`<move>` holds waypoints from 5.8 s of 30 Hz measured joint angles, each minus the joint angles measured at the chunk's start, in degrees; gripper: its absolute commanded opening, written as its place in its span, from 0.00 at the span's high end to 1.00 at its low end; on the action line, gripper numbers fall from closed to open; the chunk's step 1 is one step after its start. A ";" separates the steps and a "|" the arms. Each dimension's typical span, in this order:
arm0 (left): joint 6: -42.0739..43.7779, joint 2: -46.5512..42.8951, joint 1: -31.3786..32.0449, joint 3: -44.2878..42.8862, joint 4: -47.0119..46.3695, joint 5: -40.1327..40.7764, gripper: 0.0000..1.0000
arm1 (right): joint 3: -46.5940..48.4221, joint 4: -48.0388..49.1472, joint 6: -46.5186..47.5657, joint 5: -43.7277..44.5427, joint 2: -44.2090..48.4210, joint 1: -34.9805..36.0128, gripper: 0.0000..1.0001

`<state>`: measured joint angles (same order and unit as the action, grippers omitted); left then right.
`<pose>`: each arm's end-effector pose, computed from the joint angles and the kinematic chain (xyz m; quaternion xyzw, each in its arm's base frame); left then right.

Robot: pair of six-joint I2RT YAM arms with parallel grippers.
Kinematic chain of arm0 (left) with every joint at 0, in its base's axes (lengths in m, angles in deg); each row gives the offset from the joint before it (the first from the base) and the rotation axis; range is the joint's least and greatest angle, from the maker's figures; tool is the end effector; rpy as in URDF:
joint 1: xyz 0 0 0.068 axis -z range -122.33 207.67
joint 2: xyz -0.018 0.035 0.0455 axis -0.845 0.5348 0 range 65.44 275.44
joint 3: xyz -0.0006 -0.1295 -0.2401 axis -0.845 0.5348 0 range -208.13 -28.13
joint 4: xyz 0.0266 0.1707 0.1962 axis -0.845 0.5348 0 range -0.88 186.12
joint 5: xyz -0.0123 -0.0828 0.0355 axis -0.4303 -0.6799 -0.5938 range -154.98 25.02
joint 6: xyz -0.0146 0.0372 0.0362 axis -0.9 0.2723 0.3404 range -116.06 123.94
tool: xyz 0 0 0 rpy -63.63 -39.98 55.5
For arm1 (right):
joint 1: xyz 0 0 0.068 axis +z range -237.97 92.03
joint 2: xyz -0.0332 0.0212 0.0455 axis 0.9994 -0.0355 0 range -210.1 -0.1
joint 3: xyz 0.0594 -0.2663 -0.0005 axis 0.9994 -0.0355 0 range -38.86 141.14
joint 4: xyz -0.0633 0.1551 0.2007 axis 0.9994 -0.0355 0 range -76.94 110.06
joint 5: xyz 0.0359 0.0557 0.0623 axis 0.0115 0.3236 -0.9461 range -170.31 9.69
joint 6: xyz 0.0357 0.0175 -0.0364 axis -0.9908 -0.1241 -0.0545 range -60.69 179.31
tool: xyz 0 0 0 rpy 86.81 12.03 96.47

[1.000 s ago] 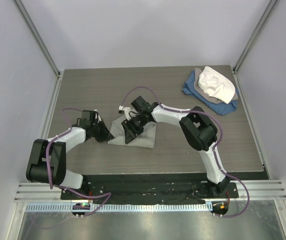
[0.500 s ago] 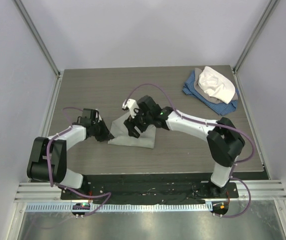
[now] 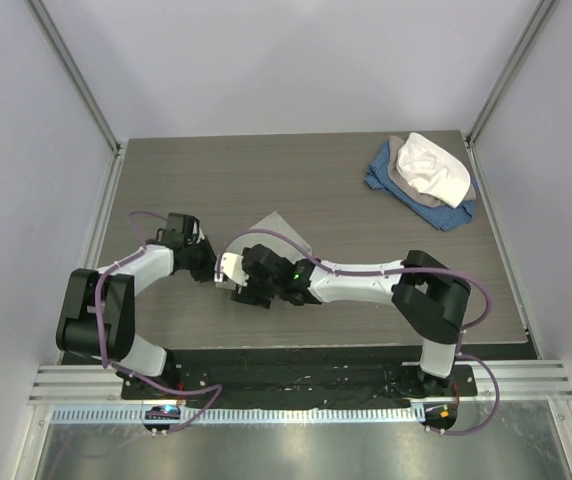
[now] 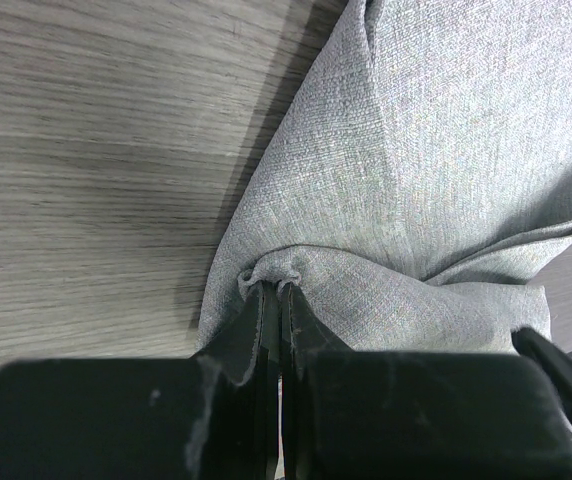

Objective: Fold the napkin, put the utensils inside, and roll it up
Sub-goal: Roll the napkin with the utensil

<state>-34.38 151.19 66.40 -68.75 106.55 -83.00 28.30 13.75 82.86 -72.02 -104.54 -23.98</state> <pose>0.2607 -0.0511 0.1498 -0.2091 0.9371 -0.2330 0.1540 0.1784 0.3538 0.1932 -0.6135 0.6817 0.0734 0.3917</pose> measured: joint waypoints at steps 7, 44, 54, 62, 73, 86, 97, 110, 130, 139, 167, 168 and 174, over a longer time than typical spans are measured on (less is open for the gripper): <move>0.20 0.59 0.00 -0.83 0.94 0.02 1.00 | 0.02 0.37 2.03 0.79 -3.23 -0.46 0.29; 0.55 -18.82 0.15 4.59 3.76 8.76 0.37 | 19.12 -19.28 -8.07 -40.02 -17.18 -13.90 0.75; -2.40 -19.61 0.15 10.99 0.59 6.40 0.44 | 23.91 -28.00 -11.80 -54.12 -22.75 -16.63 0.76; -4.48 -17.40 0.15 13.66 -3.67 4.48 0.70 | 26.27 -31.06 -13.77 -56.85 -24.96 -17.35 0.72; -4.70 -12.70 0.15 12.52 -5.68 2.38 1.00 | 27.08 -32.79 -15.76 -48.33 -22.01 -16.74 0.40; -3.17 -7.72 0.15 7.98 -3.19 0.74 1.00 | 4.59 -10.95 -7.13 -12.70 1.11 -2.49 0.16; -2.89 -6.75 0.15 6.64 -1.46 0.63 1.00 | 1.42 -4.00 -0.59 -0.66 -3.28 0.81 0.23; -1.62 -6.10 0.15 5.49 -0.42 0.52 0.78 | 4.90 -6.67 -0.48 -4.55 -7.30 -0.22 0.61; -1.20 -21.49 0.15 9.01 1.22 6.67 0.40 | 16.98 -17.97 -15.98 -52.98 -19.43 -17.90 0.74; -3.34 -21.57 0.15 12.96 -2.69 3.39 0.41 | 21.77 -25.09 -21.70 -67.65 -27.02 -21.16 0.75; -4.72 -7.91 0.26 11.30 -10.88 -3.87 1.00 | 17.16 -25.16 -21.77 -40.02 -10.29 -20.20 0.19; -4.72 -7.87 0.26 10.97 -10.25 -3.85 1.00 | 15.54 -23.56 -20.76 -37.09 -7.96 -19.45 0.19; -4.48 -7.87 0.26 9.38 -6.97 -3.04 1.00 | 6.29 -13.40 -13.97 -21.42 0.66 -10.32 0.16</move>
<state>-38.86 143.32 66.67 -59.38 99.58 -86.03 34.59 0.36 68.89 -93.44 -103.89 -34.30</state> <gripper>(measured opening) 0.029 0.832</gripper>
